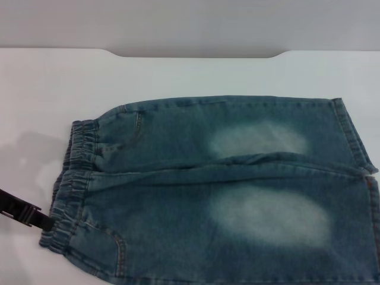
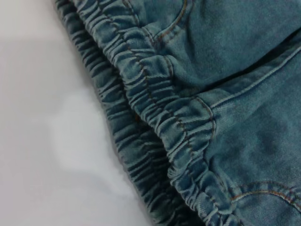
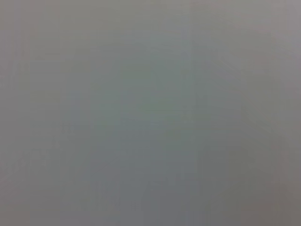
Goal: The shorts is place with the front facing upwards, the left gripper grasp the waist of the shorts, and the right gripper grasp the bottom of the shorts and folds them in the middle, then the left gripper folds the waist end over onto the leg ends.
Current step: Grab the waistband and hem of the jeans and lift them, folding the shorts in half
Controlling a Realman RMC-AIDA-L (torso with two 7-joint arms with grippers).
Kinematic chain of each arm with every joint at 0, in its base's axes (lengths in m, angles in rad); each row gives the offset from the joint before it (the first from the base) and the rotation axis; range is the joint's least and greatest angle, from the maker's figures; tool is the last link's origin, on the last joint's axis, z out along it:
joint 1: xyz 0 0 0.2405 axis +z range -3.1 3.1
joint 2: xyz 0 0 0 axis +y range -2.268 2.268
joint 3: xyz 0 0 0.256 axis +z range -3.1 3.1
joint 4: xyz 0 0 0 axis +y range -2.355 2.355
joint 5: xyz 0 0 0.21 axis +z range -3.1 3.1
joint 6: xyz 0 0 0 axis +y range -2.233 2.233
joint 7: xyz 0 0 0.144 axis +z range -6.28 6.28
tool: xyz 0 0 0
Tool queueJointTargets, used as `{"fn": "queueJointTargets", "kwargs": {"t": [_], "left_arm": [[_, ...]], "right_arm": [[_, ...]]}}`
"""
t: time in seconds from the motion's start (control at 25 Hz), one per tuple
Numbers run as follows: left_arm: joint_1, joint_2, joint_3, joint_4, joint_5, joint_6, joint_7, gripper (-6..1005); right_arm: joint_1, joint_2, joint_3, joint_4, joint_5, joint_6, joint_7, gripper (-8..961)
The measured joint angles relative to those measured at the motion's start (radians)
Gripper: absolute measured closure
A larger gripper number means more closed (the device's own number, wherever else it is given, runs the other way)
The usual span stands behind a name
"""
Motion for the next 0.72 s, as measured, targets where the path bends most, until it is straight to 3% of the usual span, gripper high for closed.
{"fn": "queueJointTargets", "kwargs": {"t": [0.2,0.32,0.6,0.72], "left_arm": [[-0.002,0.000,-0.003,-0.001,0.001,0.000,0.000,973],[-0.004,-0.001,-0.005,-0.001,0.001,-0.001,0.000,974],[-0.023,-0.008,-0.003,-0.001,0.002,-0.005,0.007,961],[-0.031,-0.013,0.001,-0.001,0.002,-0.008,0.011,952]], "right_arm": [[0.000,0.000,0.005,-0.001,0.000,0.000,0.000,376],[-0.001,-0.001,-0.004,-0.002,-0.003,0.000,0.018,376],[-0.019,-0.005,-0.085,-0.163,-0.225,0.055,0.420,377],[-0.019,-0.005,-0.086,-0.190,-0.252,0.058,0.454,377]]}}
